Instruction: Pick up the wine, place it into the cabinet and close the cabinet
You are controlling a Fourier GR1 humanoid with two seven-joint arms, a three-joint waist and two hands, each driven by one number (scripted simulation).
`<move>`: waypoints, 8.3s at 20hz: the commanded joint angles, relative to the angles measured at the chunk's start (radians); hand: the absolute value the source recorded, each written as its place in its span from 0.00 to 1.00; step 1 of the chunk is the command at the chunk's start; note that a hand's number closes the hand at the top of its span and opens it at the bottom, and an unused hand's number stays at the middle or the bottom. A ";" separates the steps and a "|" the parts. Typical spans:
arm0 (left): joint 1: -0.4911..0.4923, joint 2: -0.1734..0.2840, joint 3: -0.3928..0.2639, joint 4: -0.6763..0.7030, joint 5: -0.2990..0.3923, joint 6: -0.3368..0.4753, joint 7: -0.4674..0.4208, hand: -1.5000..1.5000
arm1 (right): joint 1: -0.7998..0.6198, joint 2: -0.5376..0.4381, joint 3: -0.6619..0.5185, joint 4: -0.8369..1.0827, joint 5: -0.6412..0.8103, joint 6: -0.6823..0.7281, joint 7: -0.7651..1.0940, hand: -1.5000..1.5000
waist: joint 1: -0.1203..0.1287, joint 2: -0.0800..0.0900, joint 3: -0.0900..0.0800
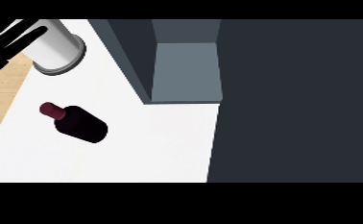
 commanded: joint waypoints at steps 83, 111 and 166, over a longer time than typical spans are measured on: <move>-0.007 -0.175 -0.112 1.247 -0.734 -0.529 -1.171 1.00 | -0.212 -0.049 -0.051 -0.107 -0.052 -0.078 0.229 0.00 | -0.010 0.001 -0.001; 0.175 -0.510 -0.479 0.332 -0.632 0.216 -1.169 1.00 | -0.163 -0.051 -0.081 -0.079 -0.094 -0.057 0.180 0.00 | 0.006 -0.008 0.002; -0.375 -0.511 -0.710 0.874 -0.480 0.762 -1.107 1.00 | -0.168 -0.014 -0.112 -0.026 -0.121 -0.018 0.128 0.00 | -0.019 0.004 0.000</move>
